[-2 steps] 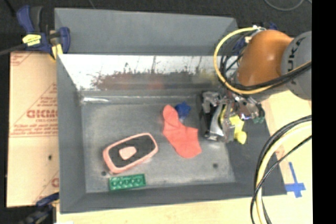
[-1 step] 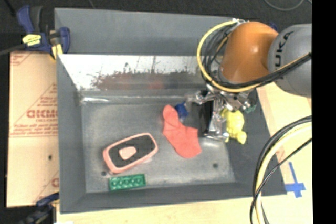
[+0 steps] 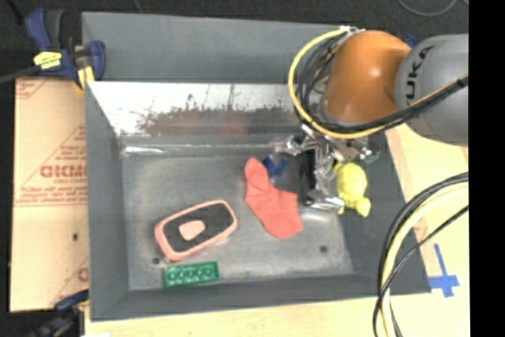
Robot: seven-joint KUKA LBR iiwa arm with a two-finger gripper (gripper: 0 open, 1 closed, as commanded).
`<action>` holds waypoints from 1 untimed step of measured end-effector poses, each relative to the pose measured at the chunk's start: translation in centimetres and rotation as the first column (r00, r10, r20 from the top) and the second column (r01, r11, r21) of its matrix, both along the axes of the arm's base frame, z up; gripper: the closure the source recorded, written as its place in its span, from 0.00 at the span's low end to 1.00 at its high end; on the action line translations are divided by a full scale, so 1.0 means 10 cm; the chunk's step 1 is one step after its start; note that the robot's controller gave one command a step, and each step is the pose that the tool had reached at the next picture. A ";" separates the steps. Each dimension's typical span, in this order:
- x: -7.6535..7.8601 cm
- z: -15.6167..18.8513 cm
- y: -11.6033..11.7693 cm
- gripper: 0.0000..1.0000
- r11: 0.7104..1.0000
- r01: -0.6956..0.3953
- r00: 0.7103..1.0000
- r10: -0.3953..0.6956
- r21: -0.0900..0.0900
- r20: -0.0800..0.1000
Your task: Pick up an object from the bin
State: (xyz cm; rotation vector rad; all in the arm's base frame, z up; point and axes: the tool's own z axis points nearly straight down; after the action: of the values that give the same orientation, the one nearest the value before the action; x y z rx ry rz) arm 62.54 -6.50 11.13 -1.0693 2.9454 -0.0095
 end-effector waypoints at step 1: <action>0.29 -0.33 0.22 0.00 0.968 -0.252 0.968 0.252 -0.003 0.000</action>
Offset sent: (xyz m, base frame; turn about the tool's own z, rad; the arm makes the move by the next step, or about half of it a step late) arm 0.0251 0.0336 -0.0413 -0.4698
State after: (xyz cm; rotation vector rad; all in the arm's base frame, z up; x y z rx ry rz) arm 65.48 -4.32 7.80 -1.4344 2.7862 -0.0123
